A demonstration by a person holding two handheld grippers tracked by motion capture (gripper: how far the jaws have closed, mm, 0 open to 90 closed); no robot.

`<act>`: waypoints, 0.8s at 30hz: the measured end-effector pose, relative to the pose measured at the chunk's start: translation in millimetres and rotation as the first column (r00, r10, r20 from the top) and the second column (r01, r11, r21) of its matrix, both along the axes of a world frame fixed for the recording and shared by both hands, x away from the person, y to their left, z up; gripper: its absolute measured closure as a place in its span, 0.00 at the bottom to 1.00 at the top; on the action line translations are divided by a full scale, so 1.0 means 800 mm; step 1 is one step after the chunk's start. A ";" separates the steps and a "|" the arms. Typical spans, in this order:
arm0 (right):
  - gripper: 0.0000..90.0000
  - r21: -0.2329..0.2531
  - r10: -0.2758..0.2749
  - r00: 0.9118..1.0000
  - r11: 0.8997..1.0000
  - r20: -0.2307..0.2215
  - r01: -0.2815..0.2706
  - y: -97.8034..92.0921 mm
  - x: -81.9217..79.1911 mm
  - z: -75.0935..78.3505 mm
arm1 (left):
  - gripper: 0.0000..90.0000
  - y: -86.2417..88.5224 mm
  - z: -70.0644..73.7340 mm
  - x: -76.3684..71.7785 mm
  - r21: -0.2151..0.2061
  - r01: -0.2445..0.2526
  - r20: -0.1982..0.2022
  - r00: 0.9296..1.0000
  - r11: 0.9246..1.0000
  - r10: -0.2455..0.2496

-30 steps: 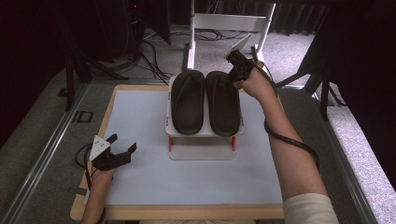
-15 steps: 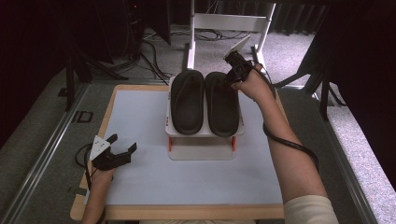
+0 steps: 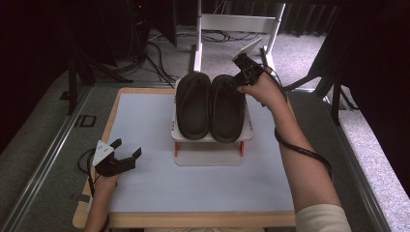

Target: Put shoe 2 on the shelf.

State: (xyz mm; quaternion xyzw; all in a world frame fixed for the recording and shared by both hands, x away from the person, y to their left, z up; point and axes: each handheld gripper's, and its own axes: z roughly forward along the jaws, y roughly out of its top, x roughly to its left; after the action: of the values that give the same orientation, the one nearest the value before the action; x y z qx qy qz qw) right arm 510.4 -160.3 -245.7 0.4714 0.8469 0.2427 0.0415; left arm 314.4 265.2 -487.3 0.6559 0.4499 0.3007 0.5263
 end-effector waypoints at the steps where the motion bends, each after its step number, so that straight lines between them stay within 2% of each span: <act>1: 0.50 0.013 0.000 1.000 1.000 0.008 0.000 -0.003 -0.001 0.001 | 0.10 0.000 0.000 0.000 0.000 0.000 0.000 1.000 1.000 0.000; 5: 0.40 0.063 0.009 0.999 0.998 0.048 -0.012 -0.015 -0.005 0.008 | 0.10 0.000 0.000 0.000 0.000 0.000 0.000 1.000 1.000 0.000; 8: 0.33 0.101 0.034 0.998 0.994 0.061 -0.040 -0.027 -0.011 0.014 | 0.10 0.000 0.000 0.000 -0.005 -0.001 -0.003 1.000 1.000 0.001; 13: 0.28 0.173 0.036 0.996 0.984 0.077 -0.049 -0.046 -0.022 0.022 | 0.10 0.001 0.000 0.000 -0.007 -0.002 -0.004 1.000 1.000 0.002; 18: 0.22 0.195 0.053 0.990 0.978 0.132 -0.078 -0.063 -0.035 0.022 | 0.10 0.001 0.000 0.000 -0.009 -0.003 -0.005 1.000 1.000 0.003; 21: 0.21 0.185 0.069 0.981 0.977 0.184 -0.104 -0.075 -0.044 0.018 | 0.10 0.001 0.000 0.000 -0.007 -0.003 -0.005 1.000 1.000 0.003; 24: 0.20 0.185 0.065 0.976 0.977 0.207 -0.104 -0.087 -0.049 0.015 | 0.10 0.001 0.000 0.001 -0.010 -0.004 -0.006 1.000 1.000 0.004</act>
State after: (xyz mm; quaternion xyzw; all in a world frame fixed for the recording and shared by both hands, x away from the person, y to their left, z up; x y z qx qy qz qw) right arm 470.8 -229.7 -233.9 0.4098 0.8300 0.3719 0.0695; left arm 314.9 265.9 -487.4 0.6534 0.4543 0.2974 0.5276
